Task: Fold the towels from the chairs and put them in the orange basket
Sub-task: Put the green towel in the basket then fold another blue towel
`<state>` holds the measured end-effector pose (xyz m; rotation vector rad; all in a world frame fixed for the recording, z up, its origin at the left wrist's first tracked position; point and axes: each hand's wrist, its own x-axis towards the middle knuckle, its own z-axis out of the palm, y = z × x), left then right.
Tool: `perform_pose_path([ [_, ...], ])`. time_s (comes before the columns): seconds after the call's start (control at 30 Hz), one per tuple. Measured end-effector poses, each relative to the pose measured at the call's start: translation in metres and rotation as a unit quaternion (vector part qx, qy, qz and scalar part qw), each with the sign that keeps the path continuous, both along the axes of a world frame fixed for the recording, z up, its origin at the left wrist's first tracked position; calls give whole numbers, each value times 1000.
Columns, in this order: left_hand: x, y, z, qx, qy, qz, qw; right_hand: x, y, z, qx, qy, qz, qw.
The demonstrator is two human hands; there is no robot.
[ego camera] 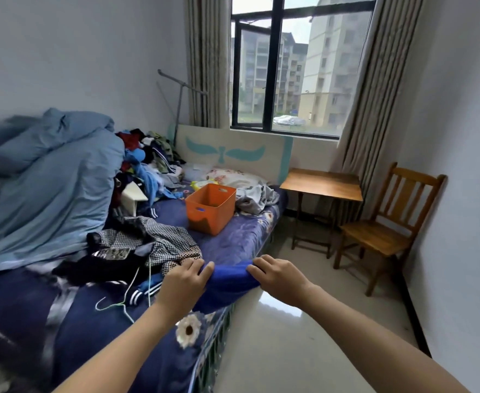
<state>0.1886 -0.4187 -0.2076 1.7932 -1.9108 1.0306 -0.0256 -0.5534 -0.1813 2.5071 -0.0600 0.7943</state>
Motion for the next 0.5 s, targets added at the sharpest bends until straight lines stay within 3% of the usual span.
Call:
perform_pose_path([
  [0.2, 20, -20, -18, 45, 39, 7, 998, 17, -28, -11, -3, 42, 0, 999],
  [0.5, 47, -127, 16, -22, -11, -30, 999, 33, -135, 12, -29, 13, 9, 999],
])
